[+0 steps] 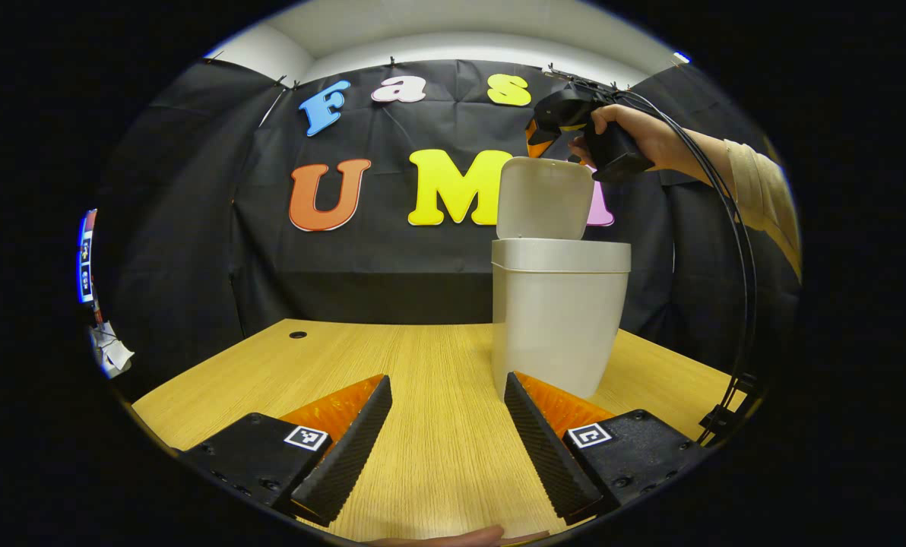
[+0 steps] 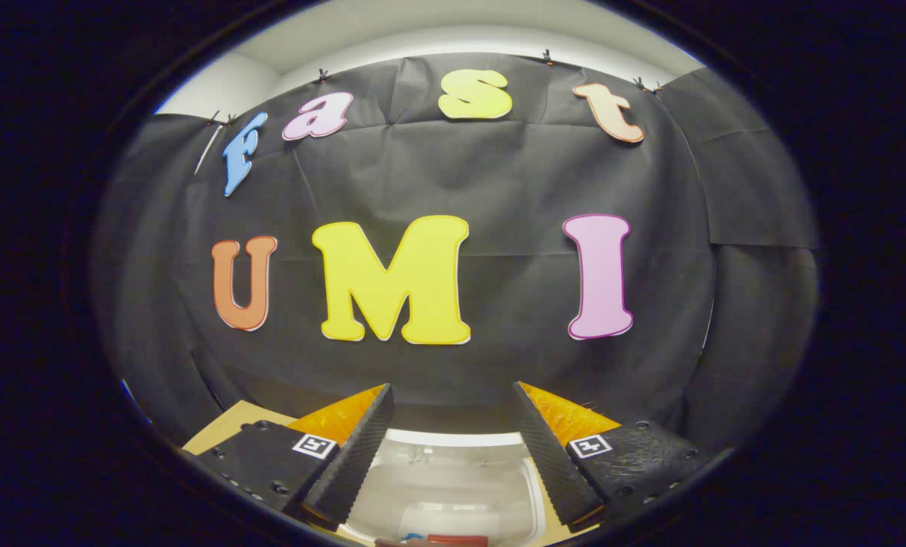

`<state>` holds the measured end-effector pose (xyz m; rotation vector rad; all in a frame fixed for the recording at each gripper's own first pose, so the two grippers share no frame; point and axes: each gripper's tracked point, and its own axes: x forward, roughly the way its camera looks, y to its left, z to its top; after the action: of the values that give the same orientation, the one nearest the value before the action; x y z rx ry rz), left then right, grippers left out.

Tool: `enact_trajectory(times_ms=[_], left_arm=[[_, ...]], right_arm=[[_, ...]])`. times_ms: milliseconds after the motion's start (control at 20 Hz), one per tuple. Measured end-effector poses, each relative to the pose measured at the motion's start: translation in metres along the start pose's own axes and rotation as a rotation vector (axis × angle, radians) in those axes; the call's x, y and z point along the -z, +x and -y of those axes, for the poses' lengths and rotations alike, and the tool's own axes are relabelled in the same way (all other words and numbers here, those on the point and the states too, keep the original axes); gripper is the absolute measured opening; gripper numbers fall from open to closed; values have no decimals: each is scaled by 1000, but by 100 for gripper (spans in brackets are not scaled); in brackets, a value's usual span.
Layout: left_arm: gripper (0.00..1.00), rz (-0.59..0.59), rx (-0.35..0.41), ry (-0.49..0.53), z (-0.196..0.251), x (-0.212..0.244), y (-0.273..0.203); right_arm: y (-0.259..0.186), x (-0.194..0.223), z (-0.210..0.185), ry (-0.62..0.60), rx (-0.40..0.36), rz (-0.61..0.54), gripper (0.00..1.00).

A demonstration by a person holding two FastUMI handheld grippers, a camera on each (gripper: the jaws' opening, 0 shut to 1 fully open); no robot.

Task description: Press the lid of the desktop garbage bin to open it, pick up the crumpled paper on the desktop and throw it into the bin, then pick up the pop can on the desktop and drop it into the bin, and finally close the garbage bin lid.

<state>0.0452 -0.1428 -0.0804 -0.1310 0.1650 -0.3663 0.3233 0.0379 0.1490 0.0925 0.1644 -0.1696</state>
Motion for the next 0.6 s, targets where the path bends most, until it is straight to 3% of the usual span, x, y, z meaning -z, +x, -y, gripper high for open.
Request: enact_trajectory(times_ms=[450, 600], left_arm=[[98, 0, 57, 32, 17, 7, -2], [98, -7, 63, 15, 17, 12, -1]], right_arm=[[-2, 76, -13, 26, -56, -260, 94], [-4, 99, -1, 24, -7, -329, 96]])
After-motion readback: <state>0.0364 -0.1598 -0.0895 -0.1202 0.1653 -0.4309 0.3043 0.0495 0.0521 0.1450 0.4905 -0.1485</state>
